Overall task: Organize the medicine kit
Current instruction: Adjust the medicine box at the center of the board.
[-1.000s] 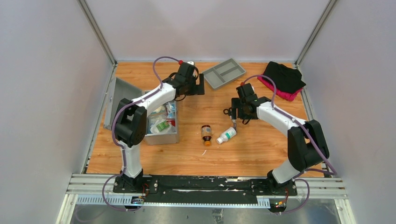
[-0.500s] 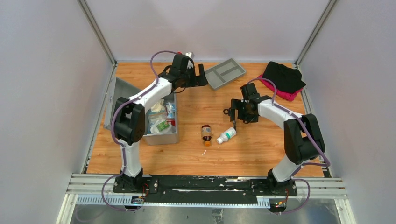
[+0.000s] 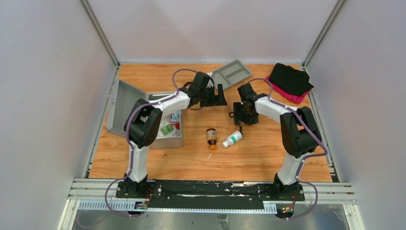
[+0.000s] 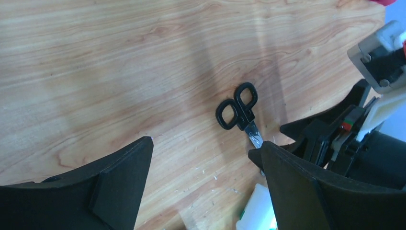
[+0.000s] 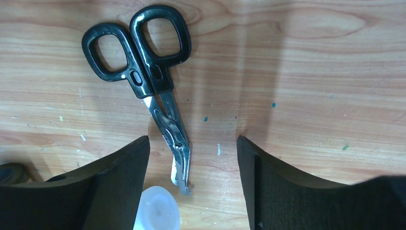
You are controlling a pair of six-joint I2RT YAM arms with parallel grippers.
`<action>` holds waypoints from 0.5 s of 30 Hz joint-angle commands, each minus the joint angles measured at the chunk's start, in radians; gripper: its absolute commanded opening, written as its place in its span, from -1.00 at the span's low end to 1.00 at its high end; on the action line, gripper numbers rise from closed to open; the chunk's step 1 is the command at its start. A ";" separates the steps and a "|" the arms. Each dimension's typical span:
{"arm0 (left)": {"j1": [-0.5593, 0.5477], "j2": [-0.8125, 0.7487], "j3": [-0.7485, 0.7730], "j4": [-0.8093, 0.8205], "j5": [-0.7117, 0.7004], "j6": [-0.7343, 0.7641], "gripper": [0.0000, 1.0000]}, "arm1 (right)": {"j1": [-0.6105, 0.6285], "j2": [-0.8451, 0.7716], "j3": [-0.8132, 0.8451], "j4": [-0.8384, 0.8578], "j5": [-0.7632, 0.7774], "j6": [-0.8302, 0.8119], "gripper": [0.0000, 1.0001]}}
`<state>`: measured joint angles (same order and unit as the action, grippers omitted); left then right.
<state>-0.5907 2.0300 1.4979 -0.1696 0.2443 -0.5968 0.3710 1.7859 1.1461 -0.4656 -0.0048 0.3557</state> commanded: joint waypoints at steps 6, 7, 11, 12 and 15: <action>0.004 0.015 -0.074 0.137 -0.026 -0.126 0.76 | 0.081 0.072 0.025 -0.154 0.160 -0.033 0.33; 0.005 0.018 -0.077 0.141 -0.024 -0.129 0.75 | 0.084 0.080 0.021 -0.156 0.155 -0.034 0.29; 0.004 0.029 -0.095 0.165 -0.004 -0.150 0.73 | 0.085 0.105 -0.004 -0.148 0.123 -0.028 0.14; 0.004 0.033 -0.096 0.165 0.002 -0.153 0.72 | 0.085 0.108 -0.009 -0.142 0.115 -0.027 0.08; 0.003 0.042 -0.104 0.165 0.014 -0.160 0.70 | 0.082 0.114 -0.021 -0.131 0.091 -0.021 -0.10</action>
<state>-0.5858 2.0377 1.4128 -0.0357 0.2363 -0.7330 0.4400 1.8229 1.1824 -0.5198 0.0837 0.3435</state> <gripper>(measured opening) 0.856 0.498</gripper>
